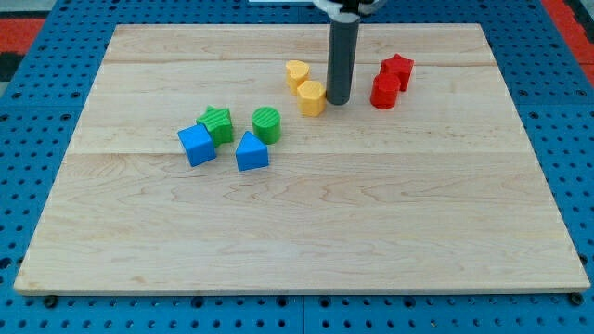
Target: Move the red star away from the red circle
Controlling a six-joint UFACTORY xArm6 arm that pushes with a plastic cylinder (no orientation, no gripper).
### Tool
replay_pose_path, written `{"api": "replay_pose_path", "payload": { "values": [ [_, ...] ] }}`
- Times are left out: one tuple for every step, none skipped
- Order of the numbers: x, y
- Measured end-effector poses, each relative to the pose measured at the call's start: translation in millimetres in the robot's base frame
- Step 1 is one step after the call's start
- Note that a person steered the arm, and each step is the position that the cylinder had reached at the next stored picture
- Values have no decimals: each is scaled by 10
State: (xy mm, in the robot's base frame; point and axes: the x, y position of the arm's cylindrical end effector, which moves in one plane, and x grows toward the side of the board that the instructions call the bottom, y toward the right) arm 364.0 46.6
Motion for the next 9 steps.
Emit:
{"api": "replay_pose_path", "payload": {
  "values": [
    [105, 393],
    [92, 1008],
    [-23, 1348],
    [-325, 1195],
    [-631, 803],
    [-696, 285],
    [-842, 327],
    [-984, 993],
    [-1434, 659]
  ]
}}
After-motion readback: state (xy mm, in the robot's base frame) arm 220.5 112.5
